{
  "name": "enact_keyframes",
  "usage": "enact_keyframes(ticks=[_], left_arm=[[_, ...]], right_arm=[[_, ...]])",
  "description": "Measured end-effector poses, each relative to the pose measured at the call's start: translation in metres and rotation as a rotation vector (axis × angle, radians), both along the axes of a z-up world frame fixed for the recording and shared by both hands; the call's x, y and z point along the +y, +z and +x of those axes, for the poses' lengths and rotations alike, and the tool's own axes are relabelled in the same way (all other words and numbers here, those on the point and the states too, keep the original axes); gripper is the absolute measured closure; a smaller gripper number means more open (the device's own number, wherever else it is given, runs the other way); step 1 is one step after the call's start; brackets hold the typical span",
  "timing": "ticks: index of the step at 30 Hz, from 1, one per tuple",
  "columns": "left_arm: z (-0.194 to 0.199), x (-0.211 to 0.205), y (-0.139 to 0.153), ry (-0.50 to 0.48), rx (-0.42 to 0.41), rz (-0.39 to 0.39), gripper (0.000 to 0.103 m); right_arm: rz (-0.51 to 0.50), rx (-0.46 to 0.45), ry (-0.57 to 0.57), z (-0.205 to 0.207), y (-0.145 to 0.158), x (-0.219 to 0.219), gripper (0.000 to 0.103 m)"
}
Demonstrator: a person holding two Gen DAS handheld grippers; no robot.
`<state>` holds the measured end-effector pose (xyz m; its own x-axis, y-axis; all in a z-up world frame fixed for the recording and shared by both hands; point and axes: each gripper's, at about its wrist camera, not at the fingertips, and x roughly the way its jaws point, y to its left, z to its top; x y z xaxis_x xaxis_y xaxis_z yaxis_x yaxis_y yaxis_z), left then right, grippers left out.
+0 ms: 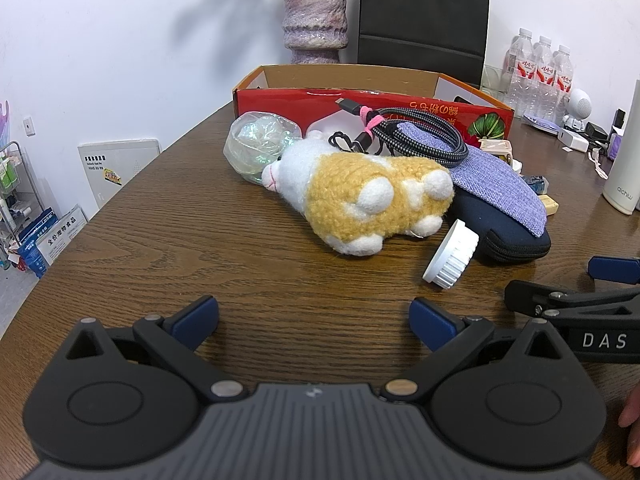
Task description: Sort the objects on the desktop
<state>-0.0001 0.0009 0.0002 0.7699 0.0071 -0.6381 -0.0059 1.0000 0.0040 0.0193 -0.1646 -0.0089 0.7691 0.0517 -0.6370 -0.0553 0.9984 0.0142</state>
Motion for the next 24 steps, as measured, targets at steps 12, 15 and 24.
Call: enact_keyframes(ticks=[12,15,24], left_arm=[[-0.008,0.011,0.009,-0.057,-0.034,-0.062,0.0],[-0.018,0.037,0.04,-0.104,-0.161,-0.221,0.0],[0.099,0.049,0.041,0.061,0.058,-0.369,0.026]], right_arm=[[0.027,-0.041,0.011,-0.011,0.005,-0.005,0.008],[0.14,-0.159,0.089,-0.029,0.03,-0.021,0.009],[0.13,-0.218,0.13,0.077,0.074,-0.002,0.058]])
